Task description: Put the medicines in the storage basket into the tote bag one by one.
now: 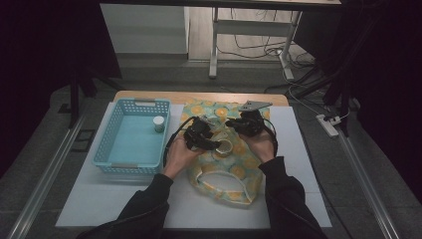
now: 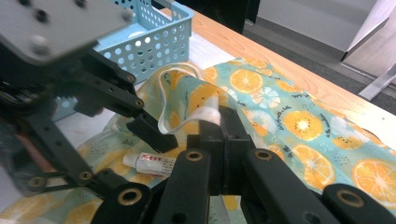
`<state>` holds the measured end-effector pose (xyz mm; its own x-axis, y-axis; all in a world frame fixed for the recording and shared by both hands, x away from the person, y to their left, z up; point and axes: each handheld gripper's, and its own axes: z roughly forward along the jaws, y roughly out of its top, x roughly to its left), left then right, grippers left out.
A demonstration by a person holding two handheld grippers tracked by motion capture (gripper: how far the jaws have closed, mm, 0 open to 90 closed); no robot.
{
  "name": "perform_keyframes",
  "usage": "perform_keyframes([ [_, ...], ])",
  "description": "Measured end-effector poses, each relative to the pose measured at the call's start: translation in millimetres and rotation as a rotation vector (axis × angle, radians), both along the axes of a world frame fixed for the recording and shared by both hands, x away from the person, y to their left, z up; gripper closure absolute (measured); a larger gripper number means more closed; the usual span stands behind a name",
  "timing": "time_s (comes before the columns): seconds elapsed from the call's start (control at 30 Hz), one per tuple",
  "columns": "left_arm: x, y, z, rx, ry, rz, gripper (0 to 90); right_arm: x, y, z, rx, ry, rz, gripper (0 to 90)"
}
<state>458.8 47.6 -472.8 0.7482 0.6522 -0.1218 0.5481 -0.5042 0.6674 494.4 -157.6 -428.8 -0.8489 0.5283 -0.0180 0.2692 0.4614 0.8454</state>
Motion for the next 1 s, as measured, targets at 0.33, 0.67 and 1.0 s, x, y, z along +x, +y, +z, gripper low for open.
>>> perform_keyframes([
  [0.33,-7.3,14.5,12.0,-0.030,0.003,0.006,23.1,-0.4,0.0,0.3,-0.004,-0.002,0.002,89.9],
  [0.67,-9.8,38.7,17.9,-0.072,0.012,0.021,12.3,-0.3,0.4,-0.2,-0.004,-0.002,0.003,89.8],
  [1.0,-11.7,62.8,21.9,-0.119,0.009,0.012,2.1,-0.9,1.1,0.0,-0.008,-0.003,0.005,89.9],
])
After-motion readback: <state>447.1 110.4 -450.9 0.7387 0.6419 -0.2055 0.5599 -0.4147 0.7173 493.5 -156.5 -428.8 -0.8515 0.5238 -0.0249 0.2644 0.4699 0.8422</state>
